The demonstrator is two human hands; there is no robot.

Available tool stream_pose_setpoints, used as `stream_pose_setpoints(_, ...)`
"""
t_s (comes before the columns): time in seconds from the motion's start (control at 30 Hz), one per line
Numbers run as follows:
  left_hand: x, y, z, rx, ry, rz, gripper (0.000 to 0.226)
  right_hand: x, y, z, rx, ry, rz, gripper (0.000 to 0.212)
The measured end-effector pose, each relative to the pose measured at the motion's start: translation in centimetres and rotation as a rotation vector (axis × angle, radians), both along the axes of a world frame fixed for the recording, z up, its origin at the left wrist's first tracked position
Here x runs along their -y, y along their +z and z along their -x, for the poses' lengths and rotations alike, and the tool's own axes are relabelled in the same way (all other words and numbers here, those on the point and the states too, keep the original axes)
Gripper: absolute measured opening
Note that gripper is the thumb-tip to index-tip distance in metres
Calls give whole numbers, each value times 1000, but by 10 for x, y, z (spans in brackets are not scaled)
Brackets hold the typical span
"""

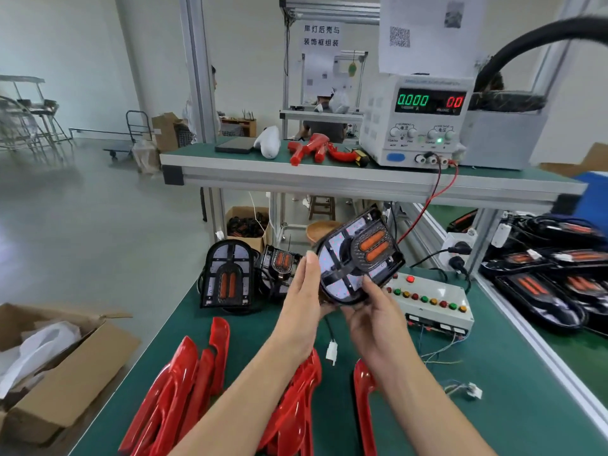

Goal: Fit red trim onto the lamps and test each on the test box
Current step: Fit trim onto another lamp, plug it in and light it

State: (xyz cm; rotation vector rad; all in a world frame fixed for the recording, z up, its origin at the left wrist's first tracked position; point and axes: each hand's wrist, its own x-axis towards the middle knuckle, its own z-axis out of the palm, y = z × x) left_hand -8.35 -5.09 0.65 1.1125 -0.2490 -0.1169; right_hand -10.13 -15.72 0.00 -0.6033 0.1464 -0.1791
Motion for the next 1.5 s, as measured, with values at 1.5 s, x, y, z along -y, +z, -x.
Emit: stream_pose_setpoints(1.5,73,-112,164,-488,-147,-152,25,106,-64,246,-796,82,501,81)
